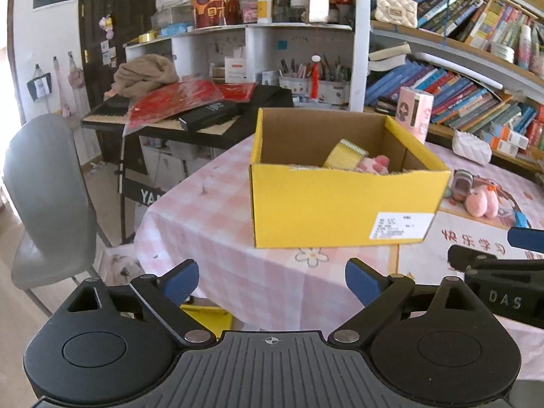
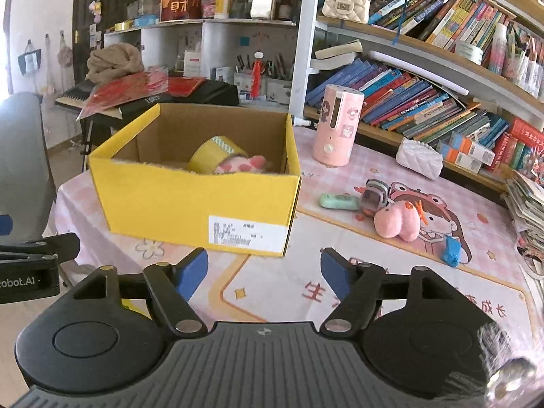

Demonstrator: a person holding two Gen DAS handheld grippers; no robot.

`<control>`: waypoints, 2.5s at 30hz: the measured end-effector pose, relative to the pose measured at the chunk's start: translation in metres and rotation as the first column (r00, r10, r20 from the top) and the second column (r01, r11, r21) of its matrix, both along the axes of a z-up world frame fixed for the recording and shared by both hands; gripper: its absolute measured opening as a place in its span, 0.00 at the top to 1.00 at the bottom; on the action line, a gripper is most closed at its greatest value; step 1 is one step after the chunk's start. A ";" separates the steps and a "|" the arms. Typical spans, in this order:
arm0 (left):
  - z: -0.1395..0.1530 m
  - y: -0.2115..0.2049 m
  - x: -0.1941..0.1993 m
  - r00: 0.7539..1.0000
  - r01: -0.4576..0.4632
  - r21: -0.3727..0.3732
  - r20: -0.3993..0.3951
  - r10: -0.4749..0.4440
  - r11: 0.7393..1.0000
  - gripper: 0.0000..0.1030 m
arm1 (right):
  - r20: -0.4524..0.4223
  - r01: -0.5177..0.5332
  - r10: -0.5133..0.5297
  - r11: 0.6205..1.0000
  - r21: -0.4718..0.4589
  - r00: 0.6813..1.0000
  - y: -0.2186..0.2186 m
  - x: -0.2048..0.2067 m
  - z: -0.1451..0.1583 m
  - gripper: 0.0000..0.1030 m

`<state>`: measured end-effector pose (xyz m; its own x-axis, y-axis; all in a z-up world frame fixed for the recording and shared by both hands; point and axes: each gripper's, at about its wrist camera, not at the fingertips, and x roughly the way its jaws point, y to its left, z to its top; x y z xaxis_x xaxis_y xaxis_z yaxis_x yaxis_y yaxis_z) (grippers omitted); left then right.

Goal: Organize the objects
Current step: 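Withdraw both open tools from the yellow box back over the table, then grasp the pink plush chick with the left tool while the right tool grasps the blue bag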

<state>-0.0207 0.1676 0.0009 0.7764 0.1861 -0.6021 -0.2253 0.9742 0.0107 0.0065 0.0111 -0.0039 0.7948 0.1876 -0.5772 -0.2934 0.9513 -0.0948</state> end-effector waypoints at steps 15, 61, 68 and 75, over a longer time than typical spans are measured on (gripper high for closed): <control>-0.010 -0.018 -0.022 0.993 0.101 0.016 -0.062 -0.100 0.995 0.07 | -0.084 0.085 -0.085 0.996 -0.003 0.993 -0.015 -0.032 -0.019 0.17; -0.016 -0.159 0.077 0.908 0.413 -0.013 -0.070 -0.413 0.911 0.07 | -0.103 0.399 -0.401 0.916 -0.039 0.910 -0.159 0.018 -0.019 0.12; -0.018 -0.184 0.103 0.912 0.402 -0.022 -0.074 -0.402 0.915 0.06 | -0.117 0.382 -0.384 0.923 -0.044 0.916 -0.185 0.053 -0.021 0.13; -0.024 -0.213 0.127 0.918 0.386 -0.030 -0.091 -0.387 0.922 0.07 | -0.128 0.348 -0.352 0.936 -0.050 0.927 -0.211 0.085 -0.025 0.15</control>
